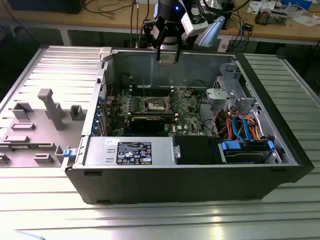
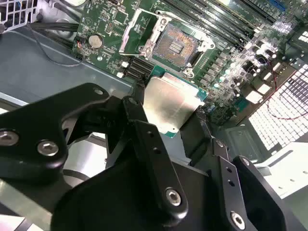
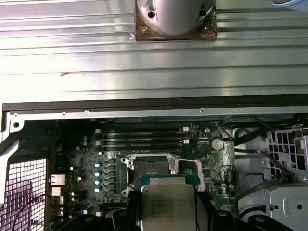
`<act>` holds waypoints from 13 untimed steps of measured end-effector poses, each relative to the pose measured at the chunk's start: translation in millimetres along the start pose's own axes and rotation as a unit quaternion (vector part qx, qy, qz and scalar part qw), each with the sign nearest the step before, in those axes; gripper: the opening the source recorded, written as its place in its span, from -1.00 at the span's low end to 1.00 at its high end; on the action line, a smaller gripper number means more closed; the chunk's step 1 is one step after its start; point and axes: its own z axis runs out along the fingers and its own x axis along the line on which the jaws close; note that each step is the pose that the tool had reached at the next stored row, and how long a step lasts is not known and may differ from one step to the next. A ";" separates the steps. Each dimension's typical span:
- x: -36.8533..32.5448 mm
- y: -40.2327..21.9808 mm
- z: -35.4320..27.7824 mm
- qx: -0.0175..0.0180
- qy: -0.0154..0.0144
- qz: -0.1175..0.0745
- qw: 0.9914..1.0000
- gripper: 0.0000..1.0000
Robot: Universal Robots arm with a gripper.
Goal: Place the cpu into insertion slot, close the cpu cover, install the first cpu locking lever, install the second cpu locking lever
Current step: 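Place the cpu into insertion slot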
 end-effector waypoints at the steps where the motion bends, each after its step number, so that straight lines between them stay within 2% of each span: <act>1: 0.0 0.0 0.0 0.000 0.000 0.000 1.000 0.09; 11: 0.0 -0.6 0.0 0.000 0.000 0.000 1.000 0.09; 13: -0.1 -0.8 0.0 0.000 -0.001 0.007 1.000 0.09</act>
